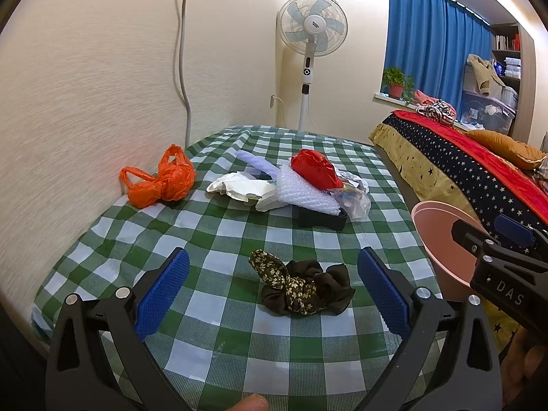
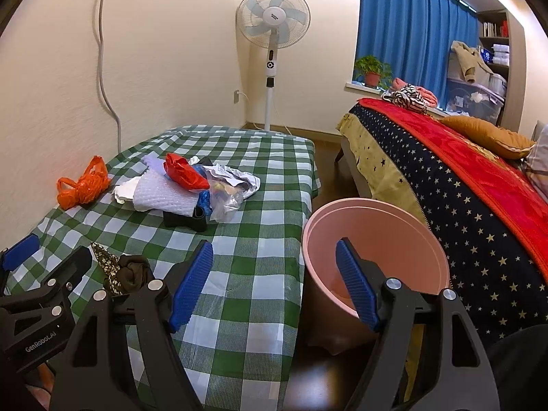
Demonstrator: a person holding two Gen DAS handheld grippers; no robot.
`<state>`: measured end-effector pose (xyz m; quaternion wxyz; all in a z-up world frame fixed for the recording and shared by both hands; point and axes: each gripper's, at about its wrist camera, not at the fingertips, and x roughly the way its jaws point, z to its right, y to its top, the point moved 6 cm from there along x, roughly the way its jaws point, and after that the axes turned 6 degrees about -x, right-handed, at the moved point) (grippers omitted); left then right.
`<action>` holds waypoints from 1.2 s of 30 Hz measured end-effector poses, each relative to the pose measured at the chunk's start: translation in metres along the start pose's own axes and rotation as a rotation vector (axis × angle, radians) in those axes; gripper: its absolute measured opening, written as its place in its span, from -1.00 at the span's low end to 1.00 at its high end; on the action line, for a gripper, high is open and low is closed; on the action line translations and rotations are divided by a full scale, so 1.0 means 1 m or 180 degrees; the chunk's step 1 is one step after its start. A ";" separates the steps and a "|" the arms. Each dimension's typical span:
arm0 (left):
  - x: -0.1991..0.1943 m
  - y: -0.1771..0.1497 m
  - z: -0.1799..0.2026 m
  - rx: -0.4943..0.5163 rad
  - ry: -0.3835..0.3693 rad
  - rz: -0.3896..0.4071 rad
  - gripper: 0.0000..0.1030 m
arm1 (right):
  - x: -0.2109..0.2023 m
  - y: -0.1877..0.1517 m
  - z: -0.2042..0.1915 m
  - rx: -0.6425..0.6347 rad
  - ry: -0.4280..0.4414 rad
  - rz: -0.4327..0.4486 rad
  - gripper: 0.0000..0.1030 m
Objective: Collect trash
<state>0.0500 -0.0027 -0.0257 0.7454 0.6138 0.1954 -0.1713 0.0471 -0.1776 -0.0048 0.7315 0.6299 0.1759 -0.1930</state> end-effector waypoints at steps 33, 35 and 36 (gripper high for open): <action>-0.001 0.000 0.000 -0.0014 0.0000 0.0002 0.85 | 0.000 0.001 -0.002 0.0002 -0.0001 -0.0006 0.43; -0.001 0.000 0.000 -0.0015 -0.0002 0.0002 0.85 | 0.000 0.001 -0.002 0.0002 0.0000 -0.0006 0.43; -0.001 0.000 0.000 -0.0015 -0.0002 0.0003 0.85 | 0.000 0.001 -0.002 0.0002 0.0001 -0.0006 0.43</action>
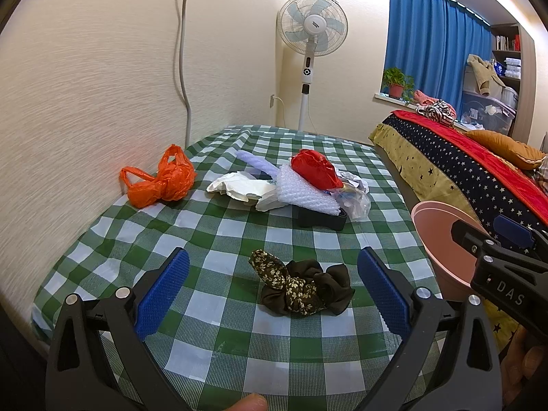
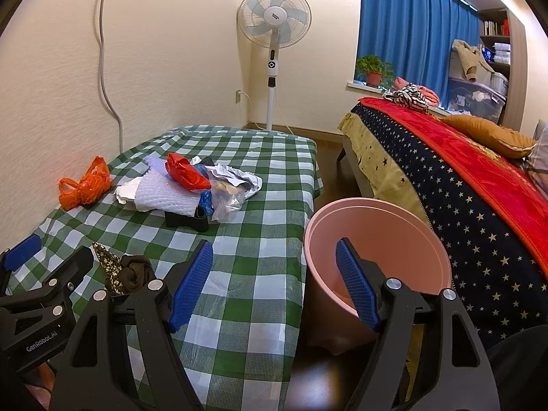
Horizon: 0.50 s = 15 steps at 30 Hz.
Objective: Collect trash
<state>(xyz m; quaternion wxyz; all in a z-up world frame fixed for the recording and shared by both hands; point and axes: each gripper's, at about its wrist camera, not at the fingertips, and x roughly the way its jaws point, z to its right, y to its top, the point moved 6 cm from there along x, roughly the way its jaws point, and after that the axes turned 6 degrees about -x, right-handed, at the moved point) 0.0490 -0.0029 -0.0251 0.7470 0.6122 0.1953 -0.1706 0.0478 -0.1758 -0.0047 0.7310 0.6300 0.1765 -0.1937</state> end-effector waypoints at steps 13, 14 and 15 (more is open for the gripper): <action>0.000 -0.001 0.001 -0.0015 -0.0004 -0.0011 0.85 | 0.000 0.000 -0.004 0.0038 0.0034 -0.0016 0.43; 0.002 -0.002 0.000 -0.0036 -0.0019 -0.0029 0.85 | 0.001 0.000 -0.005 0.0054 0.0047 -0.0024 0.43; 0.003 -0.002 0.000 -0.0055 -0.0025 -0.0049 0.85 | 0.002 0.000 -0.005 0.0070 0.0058 -0.0033 0.42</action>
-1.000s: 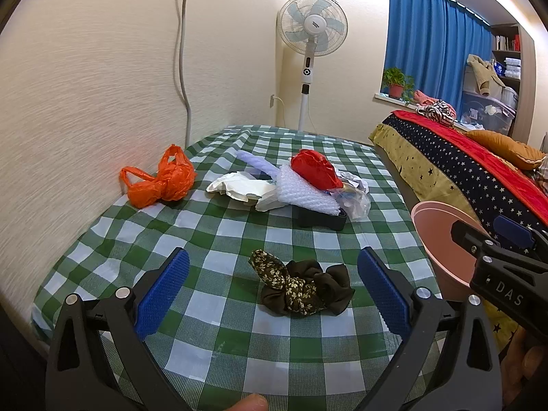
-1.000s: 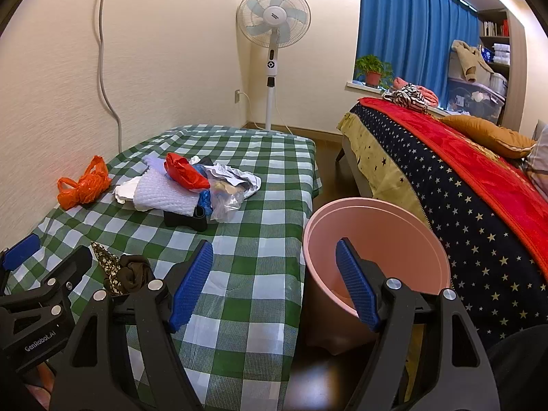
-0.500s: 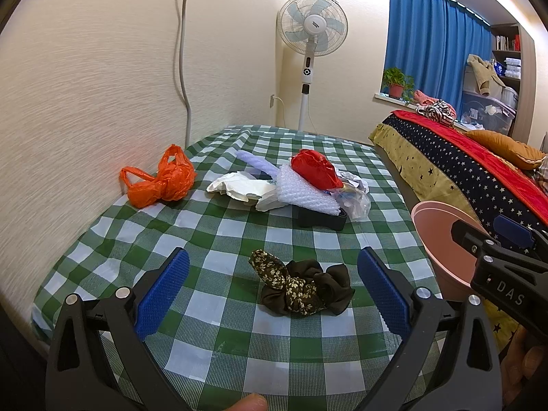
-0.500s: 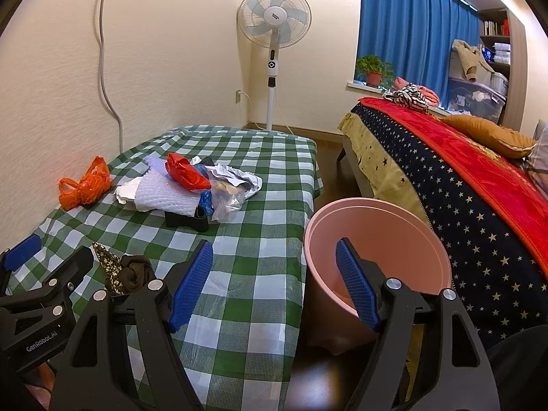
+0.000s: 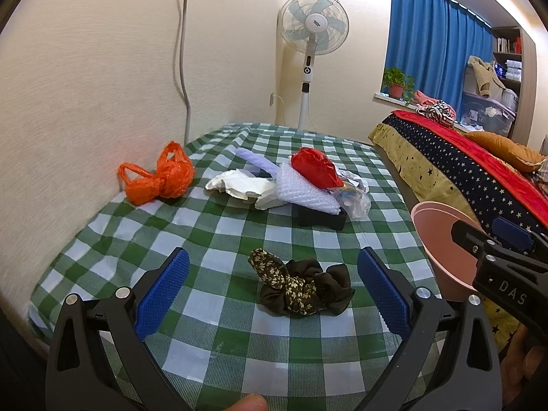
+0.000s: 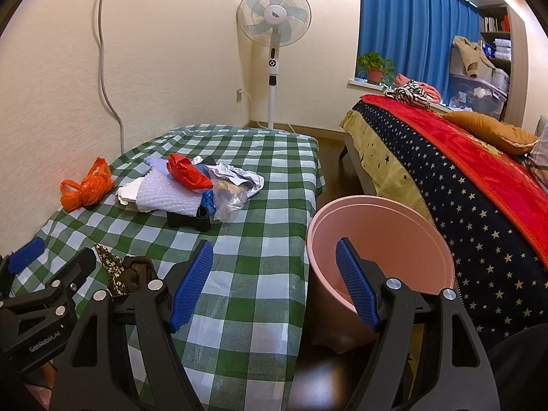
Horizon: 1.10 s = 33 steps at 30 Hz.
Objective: Collect trash
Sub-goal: 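Grasp the dark patterned scrunchie with the left tool while the right tool grasps the clear plastic bag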
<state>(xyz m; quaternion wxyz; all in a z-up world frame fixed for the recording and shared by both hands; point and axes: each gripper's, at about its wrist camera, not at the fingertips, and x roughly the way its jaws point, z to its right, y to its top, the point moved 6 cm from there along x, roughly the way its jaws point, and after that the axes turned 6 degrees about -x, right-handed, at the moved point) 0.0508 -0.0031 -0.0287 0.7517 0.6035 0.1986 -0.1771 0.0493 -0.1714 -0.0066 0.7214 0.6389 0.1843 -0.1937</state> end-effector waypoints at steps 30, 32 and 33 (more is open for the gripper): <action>0.081 -0.009 0.001 -0.0052 -0.0127 -0.0746 -0.97 | 0.117 0.030 -0.016 0.0457 0.0619 -0.0424 -0.06; 0.083 -0.006 0.000 -0.0064 -0.0132 -0.0738 -0.97 | 0.128 0.034 -0.020 0.0454 0.0630 -0.0444 -0.06; 0.084 -0.005 -0.001 -0.0066 -0.0129 -0.0730 -0.97 | 0.132 0.034 -0.021 0.0458 0.0641 -0.0455 -0.06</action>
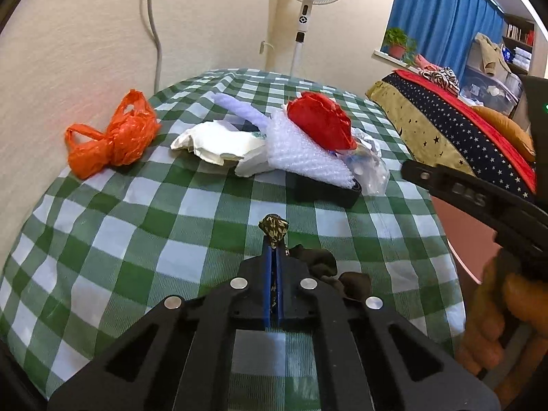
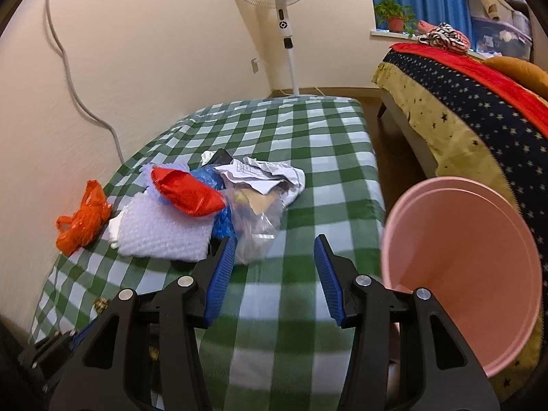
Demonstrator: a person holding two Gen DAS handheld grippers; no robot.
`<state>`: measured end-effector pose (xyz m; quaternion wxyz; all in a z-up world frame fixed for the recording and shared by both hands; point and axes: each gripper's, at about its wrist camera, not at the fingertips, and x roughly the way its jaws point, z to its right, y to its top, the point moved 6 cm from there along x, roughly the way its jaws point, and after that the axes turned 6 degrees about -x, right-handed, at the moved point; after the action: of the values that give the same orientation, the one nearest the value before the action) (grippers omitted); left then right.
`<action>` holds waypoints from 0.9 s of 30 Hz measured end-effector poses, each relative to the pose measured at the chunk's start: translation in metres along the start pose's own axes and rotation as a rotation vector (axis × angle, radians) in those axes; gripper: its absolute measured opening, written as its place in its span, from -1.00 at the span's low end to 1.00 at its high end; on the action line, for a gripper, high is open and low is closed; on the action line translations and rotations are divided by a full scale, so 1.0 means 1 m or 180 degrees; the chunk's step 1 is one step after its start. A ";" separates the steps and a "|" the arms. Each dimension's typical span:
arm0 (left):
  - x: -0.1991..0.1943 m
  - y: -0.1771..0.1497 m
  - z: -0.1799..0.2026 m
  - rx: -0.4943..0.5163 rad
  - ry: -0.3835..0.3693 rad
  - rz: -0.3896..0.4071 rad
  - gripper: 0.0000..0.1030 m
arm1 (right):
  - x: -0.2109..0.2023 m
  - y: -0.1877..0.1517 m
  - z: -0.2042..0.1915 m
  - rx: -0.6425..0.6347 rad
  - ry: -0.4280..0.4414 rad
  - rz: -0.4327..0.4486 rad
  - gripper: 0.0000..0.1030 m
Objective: Collect trash
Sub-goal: 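Grasp the dark patterned scrunchie with the left tool while the right tool grasps the clear plastic bag, then carry the scrunchie and clear bag with both tools over the pink bin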
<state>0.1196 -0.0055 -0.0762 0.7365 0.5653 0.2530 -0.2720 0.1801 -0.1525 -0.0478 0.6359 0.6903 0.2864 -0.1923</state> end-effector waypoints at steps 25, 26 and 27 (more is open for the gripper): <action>-0.005 0.016 -0.009 -0.0070 -0.0052 0.0128 -0.97 | -0.001 0.002 -0.009 -0.0161 0.0236 -0.0107 -0.90; -0.007 0.017 -0.010 -0.0080 -0.0060 0.0140 -0.97 | -0.006 0.001 -0.010 -0.0169 0.0255 -0.0103 -0.91; -0.008 0.017 -0.010 -0.0093 -0.0067 0.0144 -0.97 | -0.011 0.000 -0.010 -0.0190 0.0258 -0.0096 -0.91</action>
<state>0.1247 0.0088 -0.0608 0.7533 0.5572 0.2363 -0.2575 0.1705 -0.1439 -0.0394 0.6412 0.6739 0.3279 -0.1650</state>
